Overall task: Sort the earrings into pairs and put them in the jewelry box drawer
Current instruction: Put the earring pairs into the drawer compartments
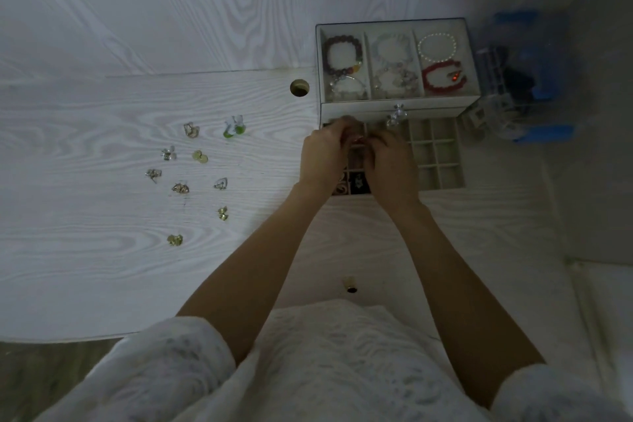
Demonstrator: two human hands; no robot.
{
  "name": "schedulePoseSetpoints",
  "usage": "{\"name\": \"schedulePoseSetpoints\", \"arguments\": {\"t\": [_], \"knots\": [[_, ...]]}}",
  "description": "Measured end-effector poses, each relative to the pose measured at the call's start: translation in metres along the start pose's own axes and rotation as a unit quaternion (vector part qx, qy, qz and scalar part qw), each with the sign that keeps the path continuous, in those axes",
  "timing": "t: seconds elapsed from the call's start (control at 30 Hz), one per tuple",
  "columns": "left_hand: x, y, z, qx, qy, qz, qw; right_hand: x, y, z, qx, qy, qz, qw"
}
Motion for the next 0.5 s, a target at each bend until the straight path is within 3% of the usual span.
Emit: {"name": "schedulePoseSetpoints", "arguments": {"t": [0.17, 0.3, 0.5], "knots": [[0.006, -0.011, -0.011, -0.046, 0.134, 0.079, 0.987, 0.006, 0.002, 0.002, 0.017, 0.003, -0.049, 0.999], [0.012, -0.017, -0.006, -0.03, 0.227, 0.141, 0.963, 0.007, 0.005, 0.009, 0.059, -0.028, -0.048, 0.997], [0.011, -0.02, -0.005, -0.004, 0.252, 0.165, 0.953, 0.006, 0.006, 0.005, 0.032, -0.061, -0.05, 0.996]]}}
Point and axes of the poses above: each hand's wrist, its own y-axis towards the middle knuckle, its own z-axis out of the palm, x = y × z, the point moved 4 cm from there along y, towards the middle knuckle, and after that the axes turned 1 degree about x, right-handed, at the moved point
